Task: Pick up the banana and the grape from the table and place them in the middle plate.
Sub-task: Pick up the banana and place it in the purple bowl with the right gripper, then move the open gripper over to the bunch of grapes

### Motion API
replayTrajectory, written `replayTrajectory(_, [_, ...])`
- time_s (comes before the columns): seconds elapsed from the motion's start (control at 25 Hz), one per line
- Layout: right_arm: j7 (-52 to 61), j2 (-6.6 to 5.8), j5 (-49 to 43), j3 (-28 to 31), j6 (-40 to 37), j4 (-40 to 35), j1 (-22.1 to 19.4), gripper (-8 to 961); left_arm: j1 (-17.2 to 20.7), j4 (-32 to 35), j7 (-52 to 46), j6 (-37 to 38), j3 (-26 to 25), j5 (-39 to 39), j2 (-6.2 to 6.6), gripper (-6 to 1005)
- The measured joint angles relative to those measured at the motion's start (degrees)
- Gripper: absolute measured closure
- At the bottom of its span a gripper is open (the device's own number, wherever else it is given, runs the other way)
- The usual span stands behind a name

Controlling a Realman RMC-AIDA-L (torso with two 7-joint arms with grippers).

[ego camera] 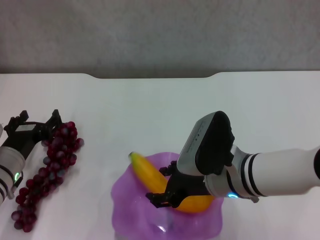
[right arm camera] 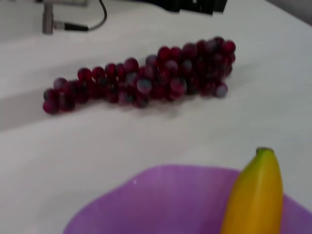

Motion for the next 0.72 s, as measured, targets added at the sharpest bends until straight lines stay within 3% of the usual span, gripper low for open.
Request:
replayTrajectory(0.12, [-1.4,-0.17,-0.1,0.2,0.1,2.7,-1.4,338,0.2,0.0,0.0,0.0,0.0,0.0,0.0,109])
replayTrajectory(0.16, [-2.6,-0.2,-0.1,0.5,0.1,4.0,-2.6,293,0.2,0.0,0.0,0.0,0.0,0.0,0.0,110])
replayTrajectory(0.32, [-9.0,-0.29,0.0,3.5,-2.6,11.6,-10.3,111,0.4,0.0,0.0,0.1,0.0,0.0,0.0,116])
replayTrajectory(0.48, [-13.7,-0.23,0.0,6.7,-5.9,16.1,-17.3,76,0.6,0.2,0.0,0.1,0.0,0.0,0.0,121])
replayTrajectory(0.6, [-15.3,-0.17,0.0,7.0,-13.2,17.6,-21.3,59,0.6,0.2,-0.2,0.2,0.0,0.0,0.0,125])
replayTrajectory(0.72, [-15.9,-0.17,0.1,5.4,-25.7,16.6,-24.4,59,0.6,0.0,-0.3,0.2,0.0,0.0,0.0,130])
